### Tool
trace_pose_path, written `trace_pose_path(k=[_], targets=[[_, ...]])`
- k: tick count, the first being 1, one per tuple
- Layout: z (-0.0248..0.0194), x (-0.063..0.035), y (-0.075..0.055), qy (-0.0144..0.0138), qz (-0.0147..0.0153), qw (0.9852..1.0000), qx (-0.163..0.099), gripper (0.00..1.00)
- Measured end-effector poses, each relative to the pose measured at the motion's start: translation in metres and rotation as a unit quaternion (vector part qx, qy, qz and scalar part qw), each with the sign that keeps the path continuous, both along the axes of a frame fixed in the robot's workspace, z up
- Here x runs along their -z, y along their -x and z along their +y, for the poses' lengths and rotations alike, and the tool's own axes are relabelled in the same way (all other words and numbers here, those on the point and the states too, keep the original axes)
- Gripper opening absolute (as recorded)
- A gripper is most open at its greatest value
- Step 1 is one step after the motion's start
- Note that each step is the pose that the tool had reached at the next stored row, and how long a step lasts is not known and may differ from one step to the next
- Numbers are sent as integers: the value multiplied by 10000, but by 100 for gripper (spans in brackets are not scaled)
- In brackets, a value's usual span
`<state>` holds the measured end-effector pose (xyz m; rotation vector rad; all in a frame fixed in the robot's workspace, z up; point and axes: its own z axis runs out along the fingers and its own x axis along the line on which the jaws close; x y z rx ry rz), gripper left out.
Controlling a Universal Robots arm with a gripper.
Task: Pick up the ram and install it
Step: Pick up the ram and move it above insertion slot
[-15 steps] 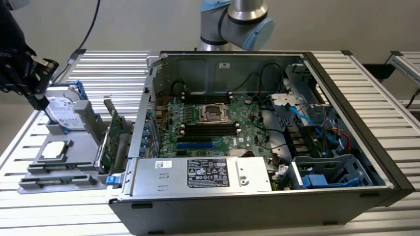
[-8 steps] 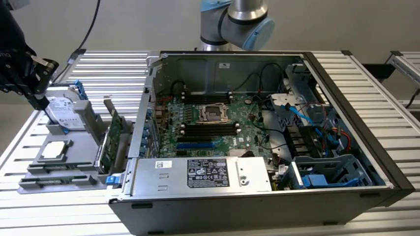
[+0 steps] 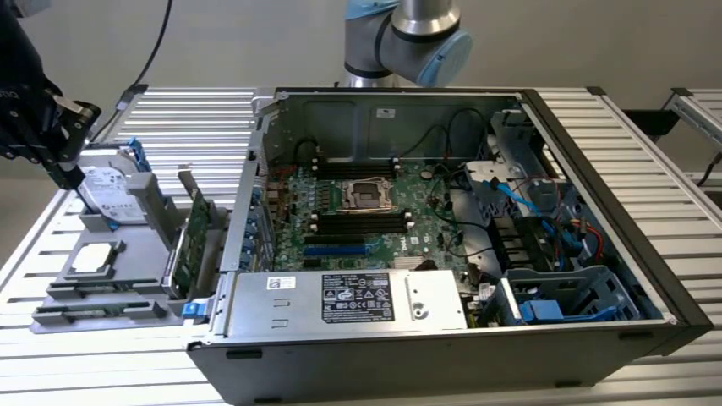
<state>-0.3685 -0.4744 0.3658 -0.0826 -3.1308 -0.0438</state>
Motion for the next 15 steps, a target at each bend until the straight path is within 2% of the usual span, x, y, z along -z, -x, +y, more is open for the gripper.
trace_pose_path(k=[1, 3, 8, 12, 15], targets=[[0, 0, 0, 0, 0, 10000, 0, 11], [0, 8, 4, 1, 18, 10000, -9, 11], [-1, 62, 6, -2, 21, 9991, -425, 11], [-1, 107, 6, -6, 21, 9969, -790, 11], [-1, 135, 6, -6, 21, 9943, -1067, 11]])
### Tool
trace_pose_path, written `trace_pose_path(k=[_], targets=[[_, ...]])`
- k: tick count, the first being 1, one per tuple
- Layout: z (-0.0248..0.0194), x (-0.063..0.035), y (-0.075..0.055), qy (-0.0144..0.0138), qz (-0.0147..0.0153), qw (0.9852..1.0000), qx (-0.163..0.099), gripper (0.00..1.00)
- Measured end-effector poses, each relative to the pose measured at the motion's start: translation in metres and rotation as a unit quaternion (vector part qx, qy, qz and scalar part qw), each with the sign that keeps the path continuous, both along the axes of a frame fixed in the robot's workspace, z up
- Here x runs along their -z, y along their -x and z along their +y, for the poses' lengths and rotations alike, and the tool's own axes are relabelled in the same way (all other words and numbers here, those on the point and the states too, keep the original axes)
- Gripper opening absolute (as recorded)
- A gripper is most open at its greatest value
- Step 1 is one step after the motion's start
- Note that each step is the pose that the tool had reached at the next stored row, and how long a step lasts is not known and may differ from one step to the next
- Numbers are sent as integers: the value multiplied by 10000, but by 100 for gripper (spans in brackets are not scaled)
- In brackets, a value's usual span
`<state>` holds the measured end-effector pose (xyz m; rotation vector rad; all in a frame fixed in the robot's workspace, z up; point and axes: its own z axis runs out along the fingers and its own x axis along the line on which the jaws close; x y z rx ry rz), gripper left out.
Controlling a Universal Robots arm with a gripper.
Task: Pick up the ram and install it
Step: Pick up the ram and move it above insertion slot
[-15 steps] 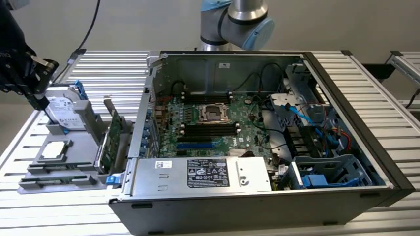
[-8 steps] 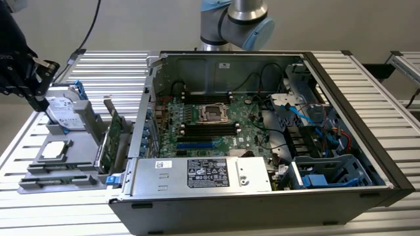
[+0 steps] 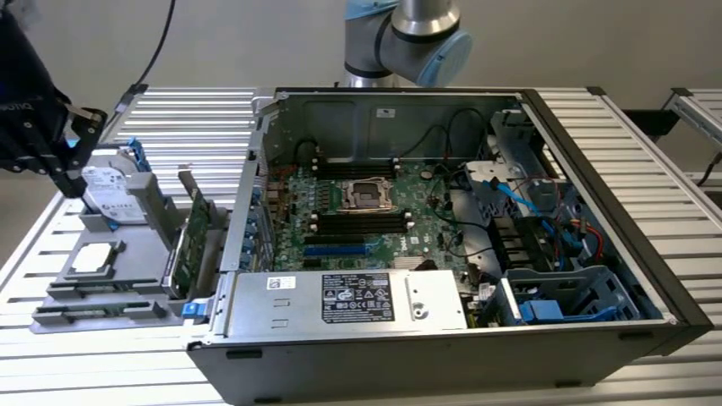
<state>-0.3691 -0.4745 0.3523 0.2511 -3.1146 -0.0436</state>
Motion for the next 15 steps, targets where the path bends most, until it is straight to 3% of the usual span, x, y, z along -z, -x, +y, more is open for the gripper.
trace_pose_path(k=[4, 8, 12, 15], targets=[[0, 40, 0, 0, 1, 9994, -359, 11], [0, 87, 0, -10, -6, 9974, -724, 11], [0, 115, 0, -14, -7, 9941, -1083, 11], [0, 122, 0, -15, -8, 9907, -1359, 11]])
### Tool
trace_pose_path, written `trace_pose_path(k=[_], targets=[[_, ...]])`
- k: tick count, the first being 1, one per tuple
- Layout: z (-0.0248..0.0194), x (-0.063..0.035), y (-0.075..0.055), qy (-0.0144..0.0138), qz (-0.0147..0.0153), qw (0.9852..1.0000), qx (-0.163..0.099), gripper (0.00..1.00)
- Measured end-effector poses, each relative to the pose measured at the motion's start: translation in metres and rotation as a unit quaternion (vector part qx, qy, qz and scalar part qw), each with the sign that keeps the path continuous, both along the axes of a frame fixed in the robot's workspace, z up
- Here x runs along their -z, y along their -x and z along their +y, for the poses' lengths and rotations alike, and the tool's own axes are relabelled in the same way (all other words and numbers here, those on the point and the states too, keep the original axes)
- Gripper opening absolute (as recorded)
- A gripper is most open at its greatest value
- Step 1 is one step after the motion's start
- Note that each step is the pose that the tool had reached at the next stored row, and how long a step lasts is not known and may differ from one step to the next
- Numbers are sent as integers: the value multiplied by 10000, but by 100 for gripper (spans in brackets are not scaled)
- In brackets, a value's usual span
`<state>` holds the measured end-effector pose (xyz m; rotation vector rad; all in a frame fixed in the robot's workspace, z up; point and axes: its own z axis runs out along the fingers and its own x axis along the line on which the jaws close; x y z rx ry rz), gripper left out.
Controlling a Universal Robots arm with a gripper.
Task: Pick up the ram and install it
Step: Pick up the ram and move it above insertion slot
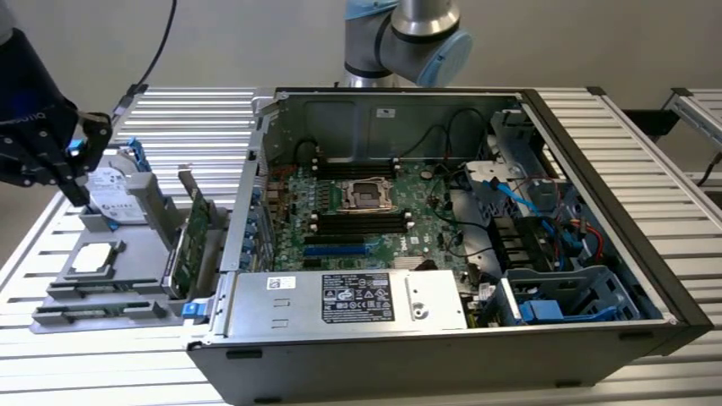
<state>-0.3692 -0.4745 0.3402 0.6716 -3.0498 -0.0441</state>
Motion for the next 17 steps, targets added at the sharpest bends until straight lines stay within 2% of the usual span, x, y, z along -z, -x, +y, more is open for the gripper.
trace_pose_path(k=[4, 7, 8, 11, 14, 17], targets=[[0, 3, 0, 0, -1, 9993, -365, 11], [0, 3, 0, 5, 0, 9980, -635, 11], [1, 4, 3, 15, 0, 9974, -718, 11], [7, -11, 16, 80, 5, 9960, -887, 11], [8, -41, 27, 184, 11, 9938, -1096, 11], [8, -58, 37, 289, 11, 9906, -1334, 11]])
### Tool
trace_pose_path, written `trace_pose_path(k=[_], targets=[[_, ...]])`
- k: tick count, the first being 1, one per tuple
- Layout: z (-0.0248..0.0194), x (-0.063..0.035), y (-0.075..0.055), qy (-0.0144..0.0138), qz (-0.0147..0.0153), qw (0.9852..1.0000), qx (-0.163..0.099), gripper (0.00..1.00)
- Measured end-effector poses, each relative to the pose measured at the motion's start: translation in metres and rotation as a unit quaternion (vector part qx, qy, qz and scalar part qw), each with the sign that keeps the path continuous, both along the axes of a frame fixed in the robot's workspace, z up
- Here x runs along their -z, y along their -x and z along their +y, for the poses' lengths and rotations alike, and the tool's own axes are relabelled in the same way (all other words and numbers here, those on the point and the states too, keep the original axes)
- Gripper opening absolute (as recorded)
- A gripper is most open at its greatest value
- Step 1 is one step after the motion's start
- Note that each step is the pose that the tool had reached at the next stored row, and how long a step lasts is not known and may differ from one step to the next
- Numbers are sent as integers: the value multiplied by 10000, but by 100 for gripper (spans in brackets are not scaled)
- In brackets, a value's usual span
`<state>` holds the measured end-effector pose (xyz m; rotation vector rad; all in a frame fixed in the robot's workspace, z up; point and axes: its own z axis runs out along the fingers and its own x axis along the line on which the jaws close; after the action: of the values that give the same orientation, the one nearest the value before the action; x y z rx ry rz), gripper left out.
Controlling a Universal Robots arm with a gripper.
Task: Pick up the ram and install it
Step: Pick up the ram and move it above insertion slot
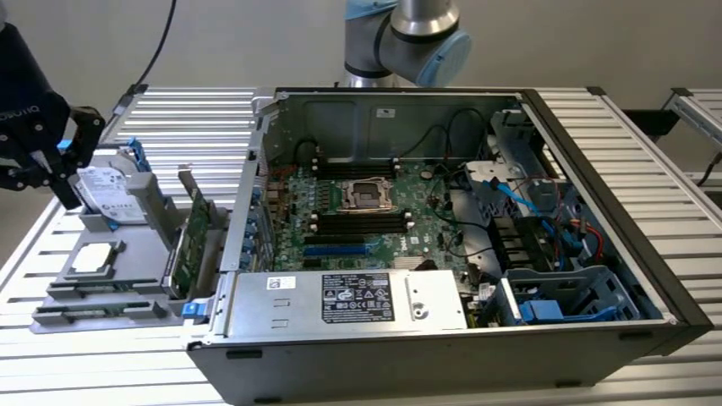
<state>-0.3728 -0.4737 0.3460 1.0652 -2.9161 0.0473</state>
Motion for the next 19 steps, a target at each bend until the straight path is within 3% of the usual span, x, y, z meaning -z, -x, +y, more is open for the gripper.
trace_pose_path(k=[1, 5, 10, 15, 19], targets=[[-1, -1, 1, 16, -1, 10000, -92, 11], [0, -2, 2, 25, -1, 9990, -455, 11], [0, -2, 1, 29, -2, 9959, -903, 11], [0, -1, 1, 45, -3, 9907, -1358, 11], [0, -2, 1, 54, 0, 9852, -1714, 11]])
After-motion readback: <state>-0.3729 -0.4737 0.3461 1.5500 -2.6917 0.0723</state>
